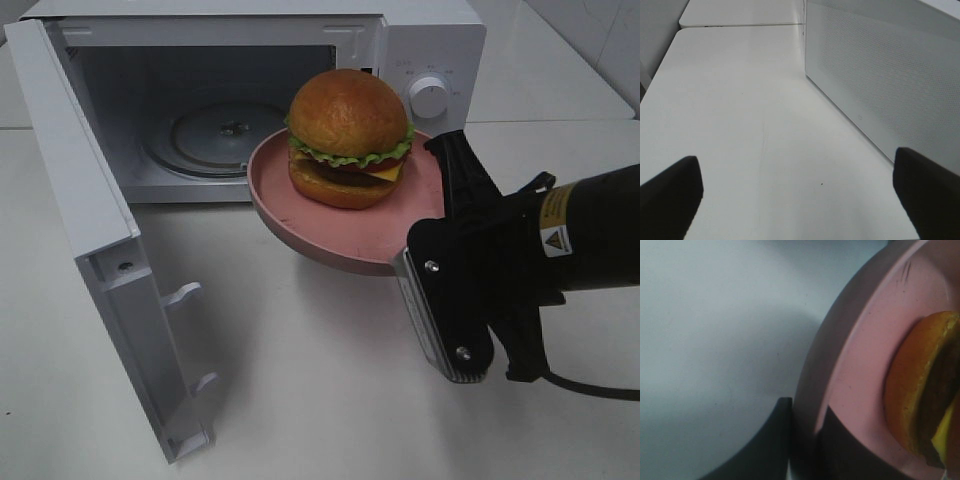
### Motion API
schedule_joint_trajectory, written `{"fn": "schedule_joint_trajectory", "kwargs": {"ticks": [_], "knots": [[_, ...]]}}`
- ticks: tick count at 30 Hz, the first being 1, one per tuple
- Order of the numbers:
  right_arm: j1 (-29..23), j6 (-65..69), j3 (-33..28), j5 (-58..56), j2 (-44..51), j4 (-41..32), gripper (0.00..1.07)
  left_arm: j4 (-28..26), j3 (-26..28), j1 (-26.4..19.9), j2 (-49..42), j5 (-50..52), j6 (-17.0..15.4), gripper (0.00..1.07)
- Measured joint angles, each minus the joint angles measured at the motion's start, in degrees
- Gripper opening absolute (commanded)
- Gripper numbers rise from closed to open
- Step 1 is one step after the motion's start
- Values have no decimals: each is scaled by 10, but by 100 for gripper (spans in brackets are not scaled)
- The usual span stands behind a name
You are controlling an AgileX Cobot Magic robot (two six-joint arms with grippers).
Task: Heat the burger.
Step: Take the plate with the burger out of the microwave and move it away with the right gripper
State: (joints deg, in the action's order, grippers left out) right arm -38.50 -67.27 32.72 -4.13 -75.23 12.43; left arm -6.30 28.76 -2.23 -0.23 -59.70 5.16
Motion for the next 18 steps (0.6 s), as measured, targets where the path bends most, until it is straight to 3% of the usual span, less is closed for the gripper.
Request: {"fn": "schedule_joint_trajectory", "kwargs": {"ticks": [18], "knots": [[0, 5, -45, -141, 148, 17, 0, 0, 0, 0, 0, 0, 0, 98]]}}
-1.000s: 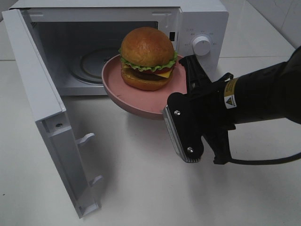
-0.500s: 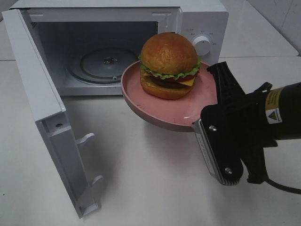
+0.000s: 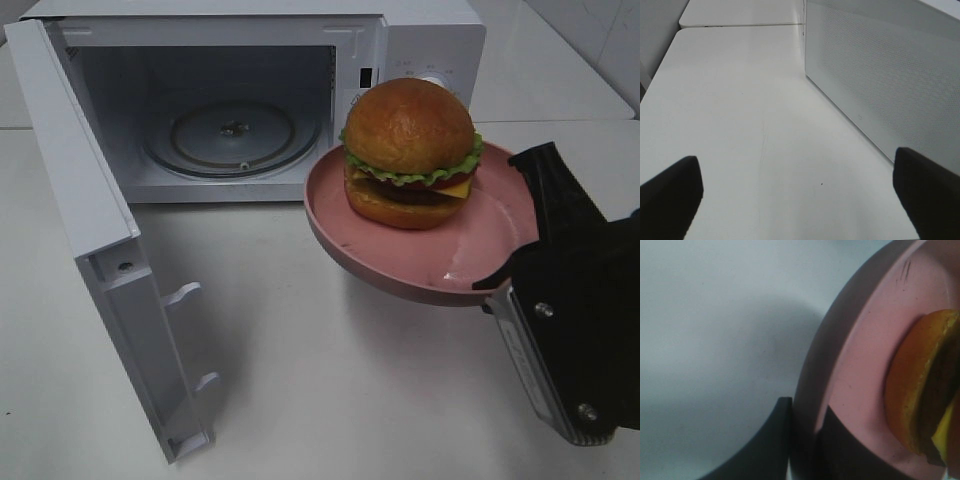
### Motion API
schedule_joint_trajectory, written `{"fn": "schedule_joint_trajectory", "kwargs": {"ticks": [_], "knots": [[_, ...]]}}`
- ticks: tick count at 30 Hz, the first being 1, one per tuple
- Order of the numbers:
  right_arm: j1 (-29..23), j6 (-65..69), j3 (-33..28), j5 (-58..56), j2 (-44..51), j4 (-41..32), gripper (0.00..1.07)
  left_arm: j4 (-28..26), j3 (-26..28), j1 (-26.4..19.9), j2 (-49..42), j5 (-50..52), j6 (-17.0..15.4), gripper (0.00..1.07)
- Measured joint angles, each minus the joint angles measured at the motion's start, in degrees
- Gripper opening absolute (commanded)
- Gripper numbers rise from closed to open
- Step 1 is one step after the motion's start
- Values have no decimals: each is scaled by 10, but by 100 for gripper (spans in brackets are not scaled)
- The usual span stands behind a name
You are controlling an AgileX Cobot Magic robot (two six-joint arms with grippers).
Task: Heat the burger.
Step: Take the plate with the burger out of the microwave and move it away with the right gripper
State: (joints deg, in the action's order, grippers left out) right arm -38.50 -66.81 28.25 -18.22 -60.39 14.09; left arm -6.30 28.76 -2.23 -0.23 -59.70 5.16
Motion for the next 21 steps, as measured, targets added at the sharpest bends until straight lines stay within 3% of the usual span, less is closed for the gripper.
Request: {"fn": "schedule_joint_trajectory", "kwargs": {"ticks": [12, 21], "knots": [[0, 119, 0, -102, 69, 73, 0, 0, 0, 0, 0, 0, 0, 98], [0, 314, 0, -176, 74, 175, 0, 0, 0, 0, 0, 0, 0, 98]]}}
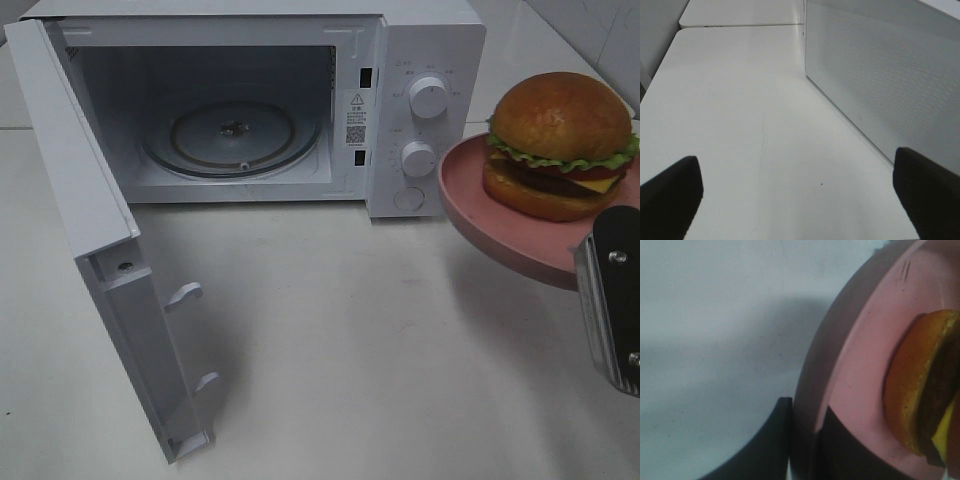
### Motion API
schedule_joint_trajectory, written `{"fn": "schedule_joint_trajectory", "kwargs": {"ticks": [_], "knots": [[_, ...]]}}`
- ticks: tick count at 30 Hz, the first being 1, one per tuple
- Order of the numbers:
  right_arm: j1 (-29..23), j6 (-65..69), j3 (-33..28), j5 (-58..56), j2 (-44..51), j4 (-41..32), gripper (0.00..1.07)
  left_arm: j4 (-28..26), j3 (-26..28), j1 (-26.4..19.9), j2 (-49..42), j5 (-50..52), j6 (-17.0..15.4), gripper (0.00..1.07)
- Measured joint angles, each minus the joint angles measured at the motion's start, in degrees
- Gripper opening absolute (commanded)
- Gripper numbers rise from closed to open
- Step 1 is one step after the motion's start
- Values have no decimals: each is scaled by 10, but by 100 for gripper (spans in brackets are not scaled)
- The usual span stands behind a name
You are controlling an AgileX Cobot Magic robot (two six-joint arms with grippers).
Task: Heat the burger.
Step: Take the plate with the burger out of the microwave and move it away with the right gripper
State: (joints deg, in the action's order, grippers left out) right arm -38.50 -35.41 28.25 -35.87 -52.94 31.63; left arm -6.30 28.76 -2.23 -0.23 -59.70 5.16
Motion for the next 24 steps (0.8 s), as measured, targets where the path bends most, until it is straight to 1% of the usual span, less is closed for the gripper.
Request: {"fn": "schedule_joint_trajectory", "kwargs": {"ticks": [1, 2, 4, 5, 7, 16, 24], "knots": [[0, 40, 0, -8, 0, 19, 0, 0, 0, 0, 0, 0, 0, 98], [0, 40, 0, -8, 0, 19, 0, 0, 0, 0, 0, 0, 0, 98], [0, 103, 0, -21, 0, 41, 0, 0, 0, 0, 0, 0, 0, 98], [0, 103, 0, -21, 0, 41, 0, 0, 0, 0, 0, 0, 0, 98], [0, 148, 0, -36, 0, 58, 0, 0, 0, 0, 0, 0, 0, 98], [0, 233, 0, -83, 0, 69, 0, 0, 0, 0, 0, 0, 0, 98], [0, 314, 0, -122, -8, 102, 0, 0, 0, 0, 0, 0, 0, 98]]}}
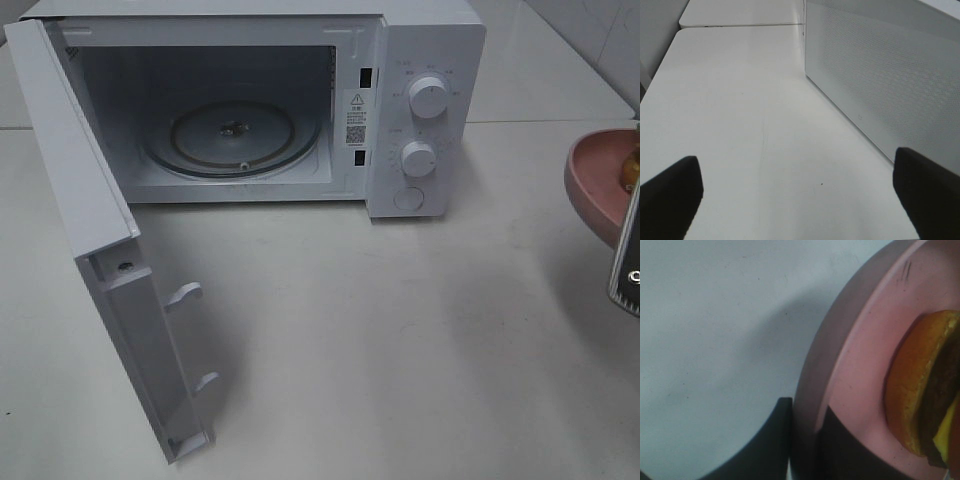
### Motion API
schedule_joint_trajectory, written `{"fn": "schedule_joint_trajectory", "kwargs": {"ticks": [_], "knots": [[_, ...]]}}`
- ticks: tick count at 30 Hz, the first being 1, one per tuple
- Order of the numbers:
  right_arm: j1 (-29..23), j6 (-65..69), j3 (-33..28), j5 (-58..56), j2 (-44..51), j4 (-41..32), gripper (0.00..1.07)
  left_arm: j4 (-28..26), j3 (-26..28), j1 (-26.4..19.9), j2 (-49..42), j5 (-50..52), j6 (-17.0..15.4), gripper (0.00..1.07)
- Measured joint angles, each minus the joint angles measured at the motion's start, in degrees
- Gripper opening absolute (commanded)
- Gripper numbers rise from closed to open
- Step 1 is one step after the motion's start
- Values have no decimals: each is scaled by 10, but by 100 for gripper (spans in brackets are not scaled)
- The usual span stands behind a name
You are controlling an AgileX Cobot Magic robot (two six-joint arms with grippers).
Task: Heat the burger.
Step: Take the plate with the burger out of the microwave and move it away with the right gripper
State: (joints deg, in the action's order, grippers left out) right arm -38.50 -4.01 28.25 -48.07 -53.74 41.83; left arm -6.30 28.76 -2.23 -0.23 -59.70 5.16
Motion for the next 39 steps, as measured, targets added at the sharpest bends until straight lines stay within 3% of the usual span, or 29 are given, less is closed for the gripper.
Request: {"fn": "schedule_joint_trajectory", "kwargs": {"ticks": [24, 39], "knots": [[0, 335, 3, -52, -194, 34, 1, 0, 0, 0, 0, 0, 0, 98], [0, 524, 69, -54, -321, 56, 2, 0, 0, 0, 0, 0, 0, 98]]}}
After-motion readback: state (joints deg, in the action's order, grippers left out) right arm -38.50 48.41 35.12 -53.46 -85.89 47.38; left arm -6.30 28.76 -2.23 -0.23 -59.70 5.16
